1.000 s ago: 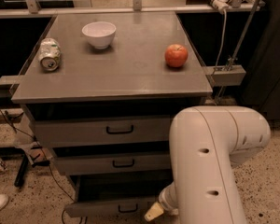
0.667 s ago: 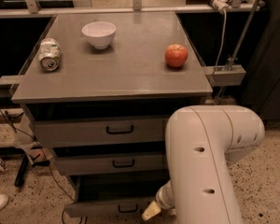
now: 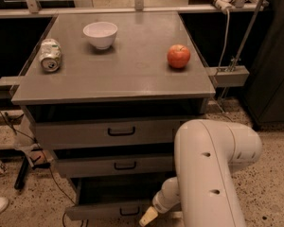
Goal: Open bottom drawer
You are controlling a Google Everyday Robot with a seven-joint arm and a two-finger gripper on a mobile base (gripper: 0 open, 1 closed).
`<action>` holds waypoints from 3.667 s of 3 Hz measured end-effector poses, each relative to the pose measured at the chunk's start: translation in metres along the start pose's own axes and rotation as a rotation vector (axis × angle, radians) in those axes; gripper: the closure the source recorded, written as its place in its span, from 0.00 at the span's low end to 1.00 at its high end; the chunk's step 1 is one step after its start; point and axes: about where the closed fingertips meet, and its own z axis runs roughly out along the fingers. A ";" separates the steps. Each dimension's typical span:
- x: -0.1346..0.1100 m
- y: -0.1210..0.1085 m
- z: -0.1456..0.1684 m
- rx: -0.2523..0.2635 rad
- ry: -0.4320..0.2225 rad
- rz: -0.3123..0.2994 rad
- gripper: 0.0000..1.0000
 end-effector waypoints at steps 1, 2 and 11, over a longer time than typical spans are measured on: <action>-0.002 -0.001 0.025 -0.040 0.039 -0.021 0.00; -0.011 -0.001 0.035 -0.058 0.061 -0.067 0.00; 0.101 0.017 0.017 -0.039 0.145 0.125 0.00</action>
Offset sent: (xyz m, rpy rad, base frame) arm 0.0211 0.0290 -0.0359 -0.0121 0.0638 0.1525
